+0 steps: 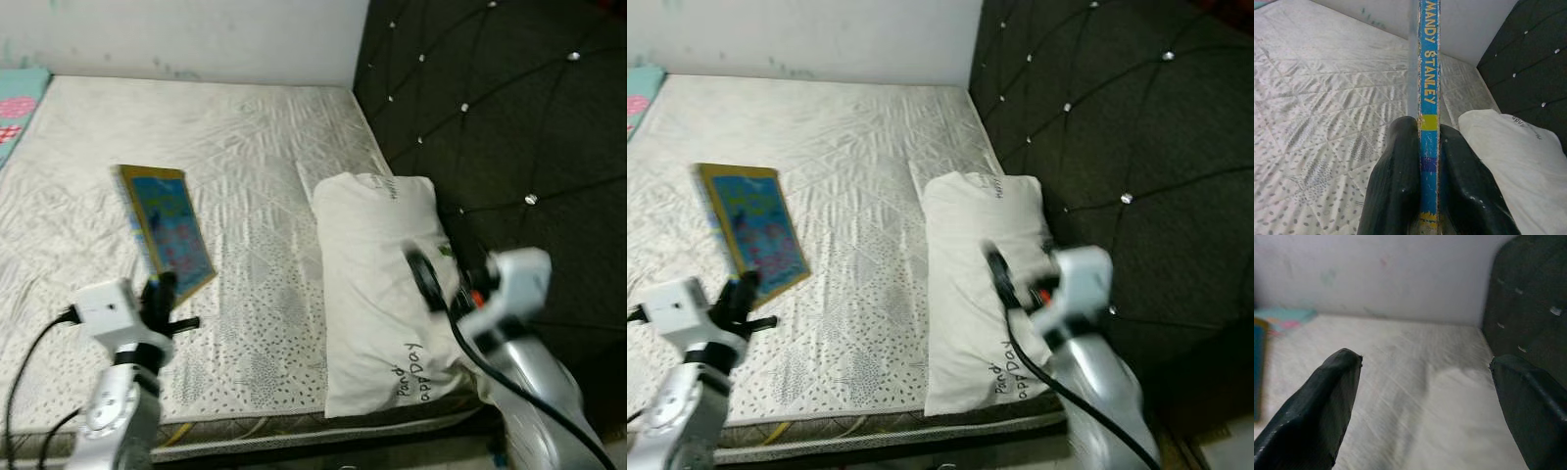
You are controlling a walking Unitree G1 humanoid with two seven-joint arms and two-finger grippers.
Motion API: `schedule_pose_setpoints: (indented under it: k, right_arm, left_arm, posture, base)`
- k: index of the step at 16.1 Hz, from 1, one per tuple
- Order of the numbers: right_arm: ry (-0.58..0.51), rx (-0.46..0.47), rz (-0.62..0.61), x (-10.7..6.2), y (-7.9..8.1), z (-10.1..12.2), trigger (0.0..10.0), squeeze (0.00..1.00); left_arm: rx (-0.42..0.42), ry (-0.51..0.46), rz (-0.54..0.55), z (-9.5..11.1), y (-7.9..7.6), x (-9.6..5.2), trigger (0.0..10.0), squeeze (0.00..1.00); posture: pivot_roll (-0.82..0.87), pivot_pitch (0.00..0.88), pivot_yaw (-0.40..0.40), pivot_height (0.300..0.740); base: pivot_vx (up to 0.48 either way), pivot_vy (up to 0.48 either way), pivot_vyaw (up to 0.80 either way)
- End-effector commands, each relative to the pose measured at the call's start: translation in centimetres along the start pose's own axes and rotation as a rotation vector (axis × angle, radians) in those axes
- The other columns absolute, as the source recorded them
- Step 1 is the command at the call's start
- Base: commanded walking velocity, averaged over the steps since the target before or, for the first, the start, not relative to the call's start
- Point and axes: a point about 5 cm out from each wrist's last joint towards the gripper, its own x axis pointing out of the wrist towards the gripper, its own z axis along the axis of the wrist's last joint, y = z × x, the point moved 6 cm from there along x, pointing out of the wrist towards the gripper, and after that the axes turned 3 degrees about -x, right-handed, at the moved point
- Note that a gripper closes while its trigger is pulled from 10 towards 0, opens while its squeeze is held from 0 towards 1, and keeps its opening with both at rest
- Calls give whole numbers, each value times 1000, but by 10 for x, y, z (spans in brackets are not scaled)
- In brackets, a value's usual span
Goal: Clean up the room
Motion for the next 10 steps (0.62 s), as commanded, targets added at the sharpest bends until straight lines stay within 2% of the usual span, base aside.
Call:
schedule_pose_setpoints:
  k: [1,2,3,4,5,7,9,10]
  right_arm:
    - [34,68,26,4,12,-9,10000,0]
    - [39,73,46,5,17,-12,10000,0]
    - [126,92,135,-2,35,-35,10000,0]
    - [170,97,172,-11,43,-45,10000,0]
    - [223,133,174,-16,44,-54,10000,0]
    - [270,150,184,-19,46,-61,10000,0]
    - [303,96,227,-24,54,-70,10000,0]
    - [291,63,226,-19,56,-70,10000,0]
  left_arm:
    - [14,-43,2,9,-3,0,10000,0]
    - [10,-40,0,8,-4,0,10000,0]
    - [2,-32,-8,5,-7,-1,10000,0]
    - [2,-30,-15,4,-10,-2,10000,0]
    - [3,-19,-20,0,-12,-4,10000,0]
    - [0,0,-26,-5,-16,-8,10000,0]
    - [-3,19,-13,-11,-14,-14,10000,0]
    - [-5,22,-7,-12,-14,-17,10000,0]
  posture:
    - [-43,32,-80,740]
    - [-41,32,-81,740]
    - [-27,30,-90,740]
    - [-20,30,-95,740]
    - [-16,34,-102,740]
    - [-4,36,-111,740]
    - [14,38,-124,740]
    - [19,38,-128,740]
  base:
    - [0,0,0]
    - [0,0,0]
    - [0,0,0]
    - [0,0,0]
    - [0,0,0]
    - [0,0,0]
    - [0,0,0]
    - [0,0,0]
